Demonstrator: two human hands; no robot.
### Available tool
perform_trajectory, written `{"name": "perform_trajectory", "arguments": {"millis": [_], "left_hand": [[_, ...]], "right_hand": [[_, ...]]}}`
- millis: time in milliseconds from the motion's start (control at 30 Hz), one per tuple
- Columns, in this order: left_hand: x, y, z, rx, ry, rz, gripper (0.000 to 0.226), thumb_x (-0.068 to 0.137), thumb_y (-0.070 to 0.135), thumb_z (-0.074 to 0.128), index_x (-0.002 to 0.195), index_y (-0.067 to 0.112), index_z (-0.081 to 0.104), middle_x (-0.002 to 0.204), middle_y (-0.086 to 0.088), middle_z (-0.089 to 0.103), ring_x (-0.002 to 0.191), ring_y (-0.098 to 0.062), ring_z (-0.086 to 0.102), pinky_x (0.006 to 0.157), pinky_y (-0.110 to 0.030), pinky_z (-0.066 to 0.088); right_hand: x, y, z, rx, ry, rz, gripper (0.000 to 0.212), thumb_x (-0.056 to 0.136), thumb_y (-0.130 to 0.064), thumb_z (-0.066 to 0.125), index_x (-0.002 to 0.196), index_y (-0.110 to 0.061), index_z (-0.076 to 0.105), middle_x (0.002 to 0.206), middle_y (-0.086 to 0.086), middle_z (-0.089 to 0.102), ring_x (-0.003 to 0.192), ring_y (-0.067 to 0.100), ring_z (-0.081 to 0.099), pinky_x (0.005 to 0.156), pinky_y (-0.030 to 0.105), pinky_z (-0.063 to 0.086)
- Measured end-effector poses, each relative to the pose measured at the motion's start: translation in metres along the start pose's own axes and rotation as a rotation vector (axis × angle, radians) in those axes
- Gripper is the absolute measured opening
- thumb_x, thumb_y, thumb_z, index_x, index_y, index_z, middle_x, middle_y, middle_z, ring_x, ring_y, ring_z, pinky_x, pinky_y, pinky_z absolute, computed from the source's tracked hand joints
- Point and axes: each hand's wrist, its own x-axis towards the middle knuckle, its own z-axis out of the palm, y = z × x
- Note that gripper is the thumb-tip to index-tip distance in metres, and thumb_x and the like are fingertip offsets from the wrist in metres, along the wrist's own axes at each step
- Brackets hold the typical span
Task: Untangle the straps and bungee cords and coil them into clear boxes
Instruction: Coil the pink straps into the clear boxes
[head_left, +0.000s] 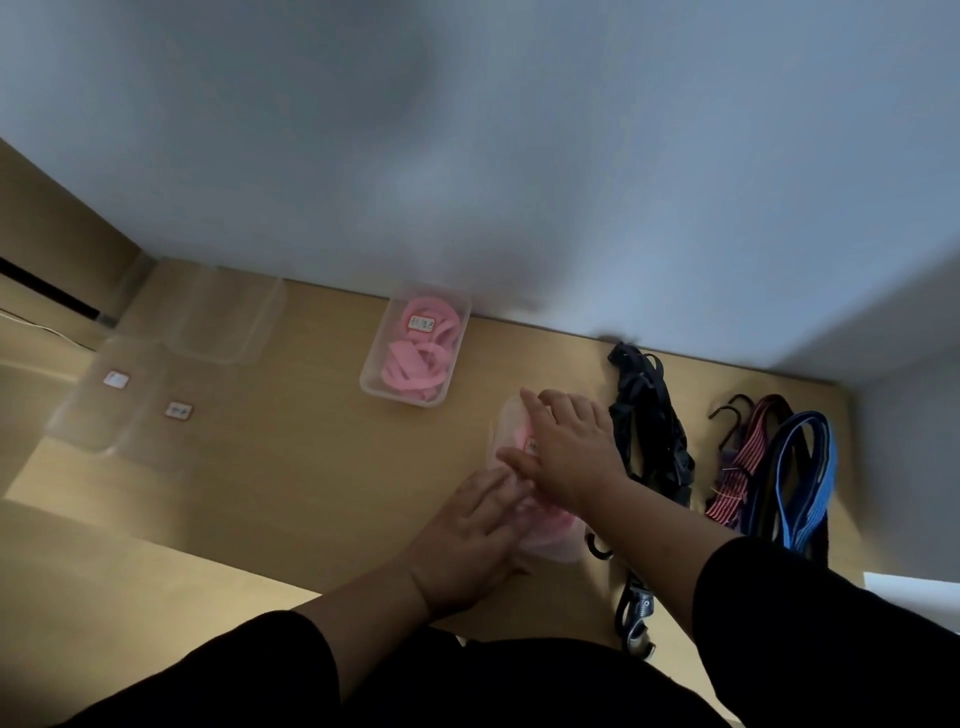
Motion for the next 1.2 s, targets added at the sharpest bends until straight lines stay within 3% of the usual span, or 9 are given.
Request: {"name": "perform_trajectory", "arguments": {"millis": [100,200,267,367,600,700,1000,1067,1200], "left_hand": [[0.004,-0.002,-0.006,-0.207,-0.039,-0.416,0.066,0.102,0.050,0.040,0.139,-0.004,0.052,0.144,-0.023,0.051,0.137,-0.033,0.042,0.114,-0.045,0.032],[0.020,-0.006,-0.010,-0.566,-0.105,-0.896,0.053,0.102,0.042,0.050,0.146,0.012,0.046,0.136,-0.001,0.056,0.129,-0.018,0.052,0.099,-0.021,0.039],[0.029,-0.008,-0.008,-0.691,-0.141,-0.890,0.038,0.103,0.032,0.050,0.140,0.024,0.051,0.129,0.005,0.063,0.118,-0.006,0.056,0.085,-0.009,0.040],[0.037,-0.006,-0.004,-0.769,-0.101,-0.989,0.035,0.104,0.032,0.047,0.139,0.032,0.055,0.131,0.006,0.066,0.118,-0.009,0.059,0.096,-0.024,0.047],[0.046,0.005,0.003,-1.087,0.104,-1.241,0.028,0.107,0.024,0.045,0.108,0.021,0.073,0.098,0.003,0.077,0.098,-0.016,0.071,0.082,-0.025,0.053],[0.048,0.008,0.008,-1.197,0.193,-1.278,0.028,0.107,0.021,0.045,0.106,0.017,0.072,0.098,-0.003,0.078,0.096,-0.016,0.072,0.084,-0.032,0.056],[0.055,0.002,0.009,-1.207,0.232,-1.327,0.032,0.102,0.008,0.047,0.097,0.017,0.077,0.094,-0.002,0.078,0.093,-0.016,0.071,0.076,-0.023,0.055],[0.058,-0.001,0.009,-1.110,0.206,-1.313,0.029,0.102,0.014,0.047,0.105,0.019,0.076,0.098,0.002,0.077,0.097,-0.017,0.071,0.084,-0.030,0.057],[0.064,-0.007,0.011,-0.953,0.147,-1.274,0.039,0.103,0.022,0.048,0.142,0.023,0.055,0.139,0.005,0.060,0.127,-0.013,0.056,0.112,-0.036,0.042]], "right_hand": [[-0.001,0.002,0.001,0.002,0.034,-0.001,0.096,0.084,-0.083,0.011,0.159,-0.026,0.024,0.156,0.002,0.039,0.141,0.027,0.034,0.113,0.048,0.025],[-0.001,0.001,0.003,0.031,0.051,-0.019,0.092,0.085,-0.083,0.021,0.157,-0.026,0.030,0.155,0.001,0.042,0.140,0.027,0.036,0.111,0.047,0.030],[-0.002,-0.001,0.005,0.039,0.083,-0.041,0.087,0.087,-0.079,0.031,0.154,-0.024,0.038,0.151,0.001,0.047,0.137,0.027,0.041,0.109,0.048,0.033],[-0.004,-0.003,0.006,0.039,0.099,-0.041,0.081,0.089,-0.075,0.037,0.151,-0.024,0.044,0.149,0.001,0.051,0.134,0.028,0.045,0.106,0.049,0.035],[-0.006,-0.007,0.005,0.026,0.124,-0.047,0.074,0.092,-0.067,0.033,0.146,-0.020,0.053,0.145,0.002,0.056,0.127,0.031,0.054,0.097,0.051,0.043],[-0.006,-0.007,0.004,0.010,0.095,-0.052,0.075,0.093,-0.067,0.029,0.148,-0.020,0.049,0.149,0.001,0.053,0.129,0.031,0.051,0.098,0.052,0.041],[-0.003,-0.008,0.004,-0.034,0.080,-0.051,0.073,0.096,-0.067,0.026,0.151,-0.022,0.043,0.144,0.007,0.053,0.127,0.031,0.050,0.098,0.052,0.040],[-0.004,-0.009,0.002,-0.025,0.077,-0.040,0.070,0.097,-0.063,0.026,0.150,-0.022,0.045,0.145,0.006,0.053,0.129,0.031,0.049,0.101,0.051,0.039],[-0.009,-0.008,0.001,0.040,0.154,-0.022,0.058,0.097,-0.046,0.030,0.135,-0.017,0.063,0.139,0.007,0.062,0.124,0.032,0.057,0.099,0.050,0.044]]}}
